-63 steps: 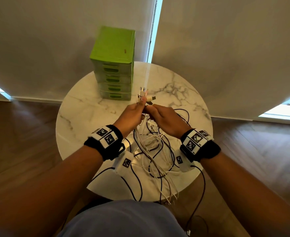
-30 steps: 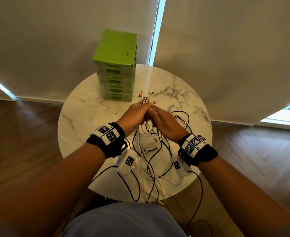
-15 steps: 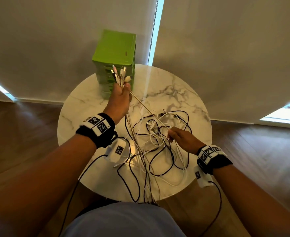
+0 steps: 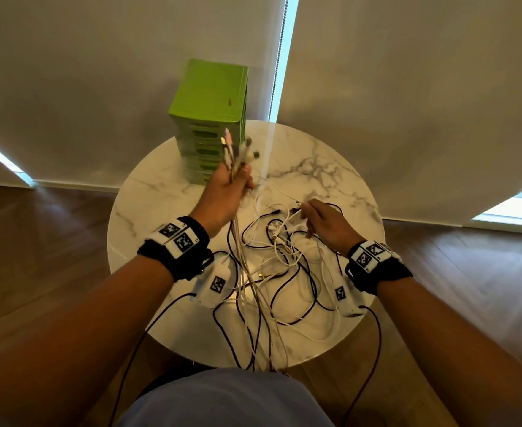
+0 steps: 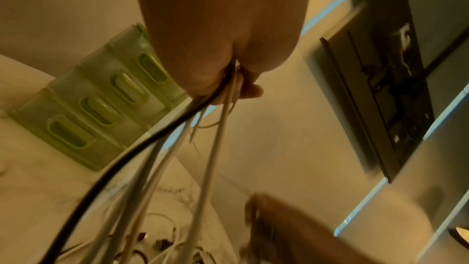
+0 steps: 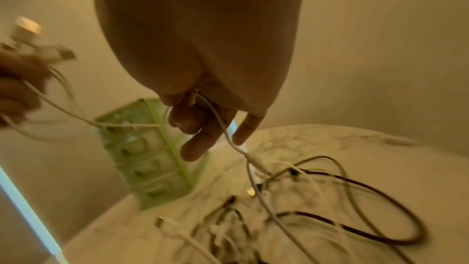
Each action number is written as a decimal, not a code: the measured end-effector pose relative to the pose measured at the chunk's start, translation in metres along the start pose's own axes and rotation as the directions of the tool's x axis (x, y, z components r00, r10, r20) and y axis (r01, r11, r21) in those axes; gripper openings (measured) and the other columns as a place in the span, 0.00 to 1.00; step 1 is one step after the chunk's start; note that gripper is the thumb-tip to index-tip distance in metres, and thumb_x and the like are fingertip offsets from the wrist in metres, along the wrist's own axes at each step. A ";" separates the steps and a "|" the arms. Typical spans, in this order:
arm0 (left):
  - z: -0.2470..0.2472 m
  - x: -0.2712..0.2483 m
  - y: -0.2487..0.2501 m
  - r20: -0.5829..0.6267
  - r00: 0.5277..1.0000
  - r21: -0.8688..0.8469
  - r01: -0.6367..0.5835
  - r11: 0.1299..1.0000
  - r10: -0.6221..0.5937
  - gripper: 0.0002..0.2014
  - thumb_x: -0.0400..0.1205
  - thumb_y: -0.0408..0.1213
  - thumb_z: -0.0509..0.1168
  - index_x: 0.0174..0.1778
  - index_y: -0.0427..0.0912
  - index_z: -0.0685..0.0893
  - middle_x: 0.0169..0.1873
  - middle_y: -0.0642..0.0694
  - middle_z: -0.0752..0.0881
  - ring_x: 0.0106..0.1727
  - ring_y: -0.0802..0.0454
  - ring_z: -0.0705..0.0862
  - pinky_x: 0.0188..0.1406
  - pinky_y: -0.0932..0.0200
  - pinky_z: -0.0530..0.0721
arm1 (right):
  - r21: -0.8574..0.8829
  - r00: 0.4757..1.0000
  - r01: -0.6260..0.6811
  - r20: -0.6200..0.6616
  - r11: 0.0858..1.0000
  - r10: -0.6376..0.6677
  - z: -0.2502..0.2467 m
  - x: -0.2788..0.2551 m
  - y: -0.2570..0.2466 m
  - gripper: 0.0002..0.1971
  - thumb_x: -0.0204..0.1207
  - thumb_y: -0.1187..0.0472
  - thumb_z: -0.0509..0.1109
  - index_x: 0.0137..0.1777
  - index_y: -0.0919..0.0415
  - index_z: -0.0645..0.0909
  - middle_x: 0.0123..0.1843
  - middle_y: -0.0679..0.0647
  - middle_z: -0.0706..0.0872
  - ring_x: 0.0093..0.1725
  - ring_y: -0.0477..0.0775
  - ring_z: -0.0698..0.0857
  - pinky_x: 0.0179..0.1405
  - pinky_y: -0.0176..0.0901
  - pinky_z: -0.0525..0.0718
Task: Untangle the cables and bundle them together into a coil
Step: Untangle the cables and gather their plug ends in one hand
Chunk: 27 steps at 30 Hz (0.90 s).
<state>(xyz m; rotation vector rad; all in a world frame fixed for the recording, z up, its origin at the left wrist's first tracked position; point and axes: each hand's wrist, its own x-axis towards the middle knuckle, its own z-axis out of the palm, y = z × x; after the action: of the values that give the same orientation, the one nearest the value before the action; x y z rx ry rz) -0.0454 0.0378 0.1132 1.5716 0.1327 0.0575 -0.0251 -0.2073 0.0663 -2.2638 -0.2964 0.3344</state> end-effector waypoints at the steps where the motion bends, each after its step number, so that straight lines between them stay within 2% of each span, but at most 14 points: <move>1: 0.005 -0.004 -0.004 0.031 0.999 0.032 0.025 0.999 -0.026 0.09 0.91 0.42 0.60 0.58 0.41 0.80 0.35 0.52 0.79 0.32 0.63 0.78 0.40 0.63 0.78 | 0.038 0.999 0.032 0.022 0.999 -0.033 -0.001 0.001 -0.016 0.18 0.91 0.49 0.54 0.47 0.58 0.79 0.31 0.53 0.83 0.32 0.52 0.84 0.43 0.48 0.81; 3: 0.015 -0.010 -0.009 0.069 0.996 0.055 0.047 0.997 -0.051 0.14 0.89 0.49 0.62 0.55 0.40 0.83 0.30 0.56 0.75 0.28 0.61 0.73 0.32 0.65 0.73 | 0.086 0.992 0.087 0.084 0.992 -0.094 -0.003 0.001 -0.041 0.18 0.92 0.49 0.54 0.49 0.56 0.80 0.31 0.59 0.81 0.32 0.52 0.81 0.40 0.44 0.79; 5: 0.020 -0.012 -0.007 0.071 0.993 0.029 0.096 0.995 -0.098 0.19 0.87 0.55 0.63 0.53 0.42 0.86 0.26 0.59 0.72 0.26 0.61 0.70 0.26 0.67 0.70 | 0.148 0.980 0.135 0.128 0.980 -0.154 -0.006 -0.002 -0.057 0.18 0.92 0.49 0.54 0.52 0.56 0.82 0.32 0.59 0.79 0.33 0.52 0.80 0.39 0.41 0.79; 7: 0.023 -0.012 -0.002 0.046 0.982 -0.009 0.183 0.983 -0.182 0.21 0.84 0.62 0.63 0.47 0.45 0.85 0.23 0.58 0.72 0.24 0.59 0.67 0.24 0.64 0.66 | 0.184 0.964 0.184 0.156 0.966 -0.213 -0.011 -0.007 -0.066 0.18 0.92 0.49 0.54 0.56 0.57 0.83 0.34 0.58 0.78 0.34 0.51 0.80 0.40 0.38 0.79; 9: 0.026 -0.011 0.003 0.059 0.968 -0.032 0.245 0.969 -0.243 0.22 0.82 0.64 0.66 0.45 0.46 0.85 0.22 0.57 0.74 0.23 0.58 0.67 0.23 0.62 0.65 | 0.214 0.947 0.226 0.179 0.950 -0.265 -0.016 -0.012 -0.071 0.17 0.92 0.51 0.55 0.59 0.58 0.84 0.35 0.61 0.80 0.35 0.51 0.82 0.42 0.36 0.81; 11: 0.031 -0.011 0.007 0.123 0.959 -0.058 0.265 0.962 -0.256 0.16 0.83 0.56 0.69 0.42 0.45 0.84 0.21 0.55 0.71 0.22 0.57 0.64 0.23 0.61 0.62 | 0.232 0.937 0.238 0.202 0.943 -0.286 -0.019 -0.017 -0.071 0.17 0.92 0.53 0.56 0.61 0.60 0.84 0.36 0.62 0.82 0.37 0.52 0.84 0.44 0.39 0.83; 13: 0.035 -0.012 0.007 0.153 0.955 -0.095 0.270 0.958 -0.254 0.10 0.85 0.45 0.69 0.41 0.45 0.83 0.22 0.54 0.68 0.22 0.56 0.63 0.25 0.59 0.60 | 0.224 0.933 0.204 0.249 0.953 -0.259 -0.019 -0.020 -0.065 0.17 0.91 0.53 0.57 0.61 0.61 0.85 0.35 0.56 0.83 0.37 0.53 0.85 0.45 0.42 0.84; 16: 0.044 -0.014 0.000 0.103 0.986 0.016 0.131 0.991 -0.132 0.05 0.84 0.41 0.70 0.42 0.50 0.84 0.24 0.59 0.76 0.25 0.59 0.71 0.29 0.58 0.71 | 0.093 0.942 0.120 0.305 0.988 -0.143 -0.021 -0.028 -0.046 0.19 0.90 0.46 0.56 0.58 0.56 0.85 0.32 0.52 0.85 0.34 0.55 0.87 0.47 0.51 0.85; 18: 0.056 -0.018 -0.006 0.140 0.989 0.112 0.024 0.993 -0.039 0.03 0.84 0.39 0.71 0.47 0.53 0.88 0.33 0.60 0.86 0.35 0.62 0.82 0.44 0.58 0.82 | -0.029 0.961 0.055 0.273 0.998 -0.045 -0.028 -0.039 -0.033 0.21 0.90 0.43 0.54 0.56 0.55 0.84 0.33 0.54 0.88 0.35 0.54 0.89 0.47 0.53 0.85; 20: 0.069 -0.025 -0.010 0.233 0.972 0.157 -0.028 0.987 -0.010 0.05 0.85 0.38 0.70 0.53 0.50 0.90 0.43 0.53 0.91 0.44 0.60 0.86 0.54 0.56 0.83 | -0.125 0.979 0.032 0.202 0.992 -0.006 -0.033 -0.052 -0.021 0.17 0.90 0.44 0.54 0.60 0.52 0.82 0.36 0.53 0.91 0.40 0.47 0.89 0.48 0.43 0.82; 22: 0.086 -0.030 -0.011 0.292 0.956 0.163 -0.025 0.986 -0.024 0.06 0.85 0.39 0.69 0.54 0.46 0.90 0.42 0.51 0.91 0.42 0.60 0.85 0.50 0.54 0.82 | -0.079 0.996 0.030 0.082 0.996 -0.023 -0.035 -0.070 -0.013 0.10 0.90 0.49 0.57 0.64 0.49 0.76 0.40 0.50 0.91 0.44 0.42 0.89 0.47 0.36 0.81; 24: 0.101 -0.036 -0.010 0.323 0.945 0.195 -0.016 0.981 -0.049 0.04 0.85 0.41 0.69 0.51 0.48 0.90 0.29 0.59 0.86 0.31 0.67 0.80 0.40 0.58 0.77 | -0.015 0.999 0.035 -0.015 0.999 -0.035 -0.036 -0.090 -0.005 0.06 0.90 0.54 0.59 0.63 0.51 0.74 0.40 0.51 0.90 0.43 0.43 0.89 0.47 0.35 0.82; 25: 0.108 -0.038 -0.009 0.349 0.936 0.216 -0.031 0.976 -0.047 0.03 0.86 0.42 0.69 0.49 0.53 0.88 0.24 0.60 0.82 0.27 0.65 0.77 0.38 0.59 0.74 | -0.011 0.998 0.030 -0.048 0.999 -0.031 -0.036 -0.099 -0.001 0.06 0.90 0.54 0.59 0.62 0.52 0.74 0.39 0.52 0.89 0.40 0.44 0.89 0.46 0.35 0.82; 27: 0.122 -0.044 -0.009 0.425 0.904 0.217 -0.044 0.975 -0.054 0.04 0.87 0.46 0.67 0.47 0.56 0.87 0.22 0.52 0.78 0.27 0.55 0.70 0.37 0.57 0.70 | -0.009 0.989 -0.040 -0.142 0.999 0.038 -0.038 -0.121 0.015 0.07 0.91 0.54 0.58 0.60 0.54 0.74 0.37 0.52 0.87 0.35 0.44 0.88 0.41 0.34 0.82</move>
<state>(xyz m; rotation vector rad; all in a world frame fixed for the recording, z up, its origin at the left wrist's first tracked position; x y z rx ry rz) -0.0747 -0.0889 0.1054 1.7702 -0.2116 -0.3186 -0.1245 -0.2823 0.0963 -2.2940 -0.1807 0.1909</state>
